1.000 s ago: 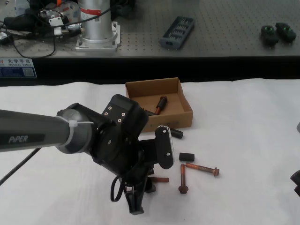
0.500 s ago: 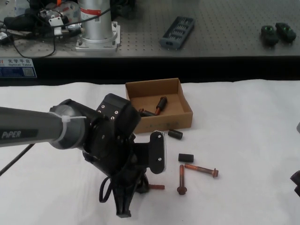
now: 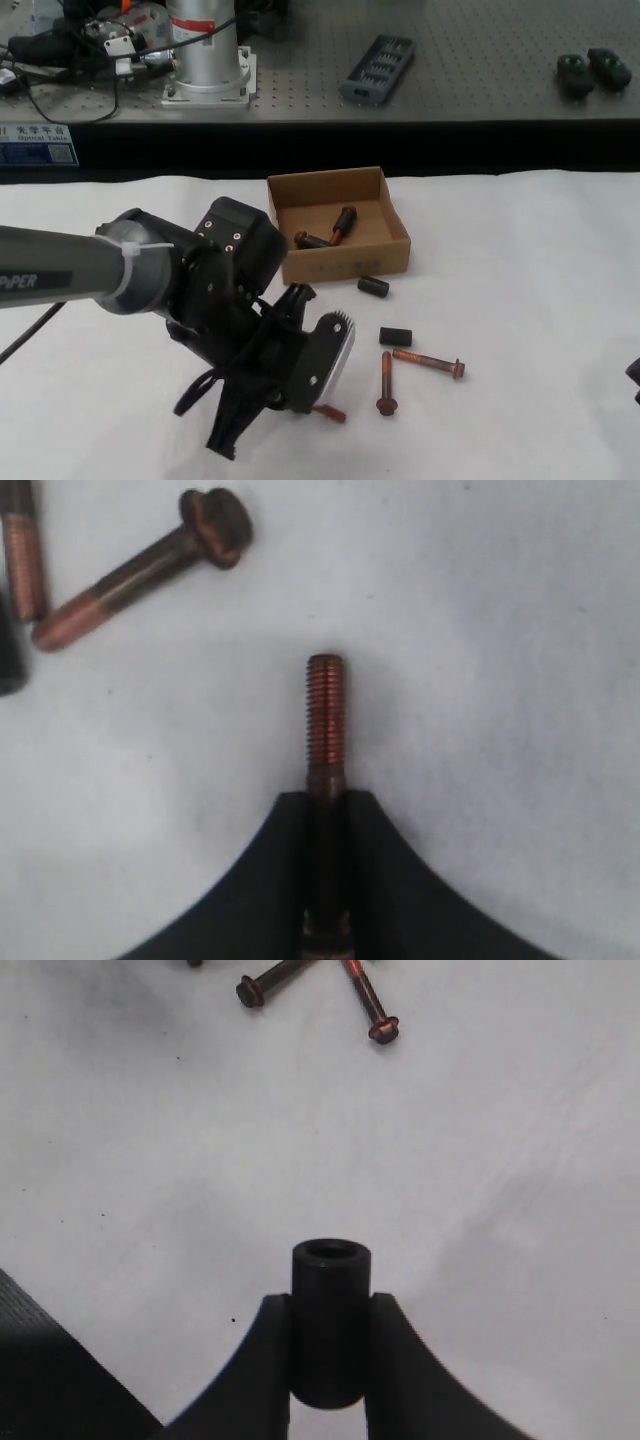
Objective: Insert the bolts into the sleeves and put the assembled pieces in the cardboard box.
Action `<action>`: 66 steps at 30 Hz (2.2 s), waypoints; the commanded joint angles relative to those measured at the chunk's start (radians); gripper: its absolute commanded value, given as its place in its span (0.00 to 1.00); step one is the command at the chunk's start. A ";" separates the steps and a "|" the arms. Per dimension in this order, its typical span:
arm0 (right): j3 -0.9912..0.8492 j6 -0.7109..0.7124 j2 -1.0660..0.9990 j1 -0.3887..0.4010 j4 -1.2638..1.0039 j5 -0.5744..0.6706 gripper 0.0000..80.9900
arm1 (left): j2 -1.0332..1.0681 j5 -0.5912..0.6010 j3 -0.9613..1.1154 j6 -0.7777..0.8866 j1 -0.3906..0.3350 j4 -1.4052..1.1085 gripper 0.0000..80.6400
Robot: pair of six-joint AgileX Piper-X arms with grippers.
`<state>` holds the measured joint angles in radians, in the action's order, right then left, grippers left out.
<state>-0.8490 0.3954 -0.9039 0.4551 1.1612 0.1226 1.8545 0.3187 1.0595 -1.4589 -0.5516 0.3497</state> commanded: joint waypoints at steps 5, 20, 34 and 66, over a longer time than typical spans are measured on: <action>-0.002 0.010 0.010 -0.001 -0.028 0.016 0.03 | 0.012 0.033 -0.013 -0.696 0.008 0.108 0.01; -0.002 0.010 0.010 -0.001 -0.022 0.016 0.03 | 0.012 0.030 -0.013 -1.100 0.008 0.259 0.01; -0.002 0.010 0.010 -0.001 -0.022 0.016 0.03 | 0.012 0.030 -0.013 -0.971 0.008 0.258 0.41; -0.002 -0.059 0.010 -0.001 0.228 0.016 0.03 | -0.494 -0.267 -0.013 1.302 -0.204 0.259 0.62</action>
<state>-0.8490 0.3629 -0.9029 0.4551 1.3809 0.1226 1.3926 0.1214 1.0431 -0.4210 -0.7359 0.5563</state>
